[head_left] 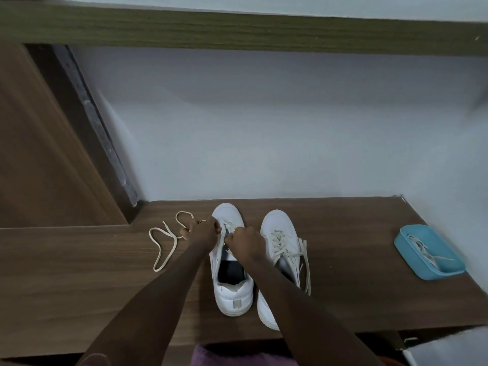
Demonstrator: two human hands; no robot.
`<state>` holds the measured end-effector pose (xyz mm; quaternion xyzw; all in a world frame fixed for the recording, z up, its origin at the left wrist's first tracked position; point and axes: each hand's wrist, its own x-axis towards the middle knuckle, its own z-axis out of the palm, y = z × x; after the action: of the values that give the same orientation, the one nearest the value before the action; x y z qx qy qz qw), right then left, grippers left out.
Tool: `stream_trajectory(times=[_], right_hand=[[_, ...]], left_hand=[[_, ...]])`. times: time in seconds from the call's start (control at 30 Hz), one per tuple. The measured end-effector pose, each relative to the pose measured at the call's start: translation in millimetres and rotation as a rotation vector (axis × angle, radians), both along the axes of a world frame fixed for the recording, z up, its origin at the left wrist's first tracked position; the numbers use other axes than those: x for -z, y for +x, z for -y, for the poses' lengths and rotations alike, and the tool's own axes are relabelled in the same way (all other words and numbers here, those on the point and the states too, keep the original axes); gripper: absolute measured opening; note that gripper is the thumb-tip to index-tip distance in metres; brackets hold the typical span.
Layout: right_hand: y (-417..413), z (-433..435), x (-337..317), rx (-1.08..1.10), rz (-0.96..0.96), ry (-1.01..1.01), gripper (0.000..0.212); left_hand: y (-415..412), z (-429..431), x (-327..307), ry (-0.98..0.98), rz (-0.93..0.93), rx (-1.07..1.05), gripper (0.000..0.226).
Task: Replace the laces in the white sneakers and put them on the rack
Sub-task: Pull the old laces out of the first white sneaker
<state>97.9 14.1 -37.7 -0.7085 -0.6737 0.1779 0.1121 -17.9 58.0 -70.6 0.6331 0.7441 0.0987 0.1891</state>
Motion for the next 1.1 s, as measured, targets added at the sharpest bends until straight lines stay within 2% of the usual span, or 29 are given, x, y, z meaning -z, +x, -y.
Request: stream_trajectory(times=[0.13,0.27,0.33,0.4,0.47,0.57,0.63,0.7,0.8,1.0,1.1], right_hand=[[-4,0,0,0.004,0.032,-0.023,0.032],[-9,0,0,-0.001,0.055,-0.039,0.028],[-9,0,-1,-0.001,0.058,-0.042,0.028],[-10,0,-2,-0.010,0.064,-0.047,0.028],[-9,2,-3,-0.011,0.064,-0.044,0.029],[-7,2,-3,0.002,0.055,-0.043,0.029],[-6,3,-4,0.013,0.045,-0.052,0.028],[-5,3,-4,0.025,0.036,-0.061,0.028],[-4,3,-4,0.039,0.027,-0.079,0.028],[-3,3,-1,0.045,0.034,-0.078,0.030],[-4,4,-2,0.036,0.051,-0.063,0.030]], left_hand=[[-6,3,-9,0.054,-0.039,-0.115,0.026],[-31,6,-25,0.147,0.084,-0.490,0.027],[-44,4,-29,0.213,0.216,-0.706,0.023],[-52,2,-27,0.253,0.283,-0.816,0.022],[-52,2,-23,0.237,0.253,-0.758,0.025],[-40,5,-15,0.169,0.123,-0.392,0.035],[-28,6,-9,0.127,-0.004,-0.106,0.032],[-12,9,-7,0.075,-0.121,0.037,0.025],[1,11,-6,-0.002,-0.099,-0.003,0.021],[-7,11,-9,0.048,-0.212,-0.063,0.026],[-22,13,-12,0.087,-0.225,-0.196,0.022]])
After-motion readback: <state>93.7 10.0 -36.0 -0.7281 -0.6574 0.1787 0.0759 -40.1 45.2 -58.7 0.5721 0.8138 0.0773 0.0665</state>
